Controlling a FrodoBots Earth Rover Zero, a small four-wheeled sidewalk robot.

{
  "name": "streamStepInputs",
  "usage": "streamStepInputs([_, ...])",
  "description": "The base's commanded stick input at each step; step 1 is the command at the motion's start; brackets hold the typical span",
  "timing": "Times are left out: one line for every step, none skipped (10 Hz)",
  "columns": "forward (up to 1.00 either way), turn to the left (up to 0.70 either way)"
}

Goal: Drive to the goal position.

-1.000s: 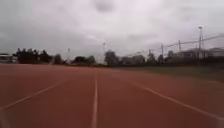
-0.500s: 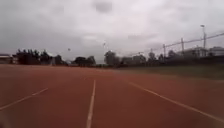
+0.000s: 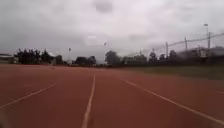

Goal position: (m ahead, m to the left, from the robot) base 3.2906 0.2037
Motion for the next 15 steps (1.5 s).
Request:
streamStepInputs([0.7,0.0])
streamStepInputs([0.7,0.0])
streamStepInputs([0.7,0.0])
streamStepInputs([0.7,0.0])
streamStepInputs([0.7,0.0])
streamStepInputs([0.7,0.0])
streamStepInputs([0.7,0.0])
streamStepInputs([0.7,0.0])
streamStepInputs([0.7,0.0])
streamStepInputs([0.7,0.0])
streamStepInputs([0.7,0.0])
streamStepInputs([0.7,0.0])
streamStepInputs([0.7,0.0])
streamStepInputs([0.7,0.0])
streamStepInputs([0.7,0.0])
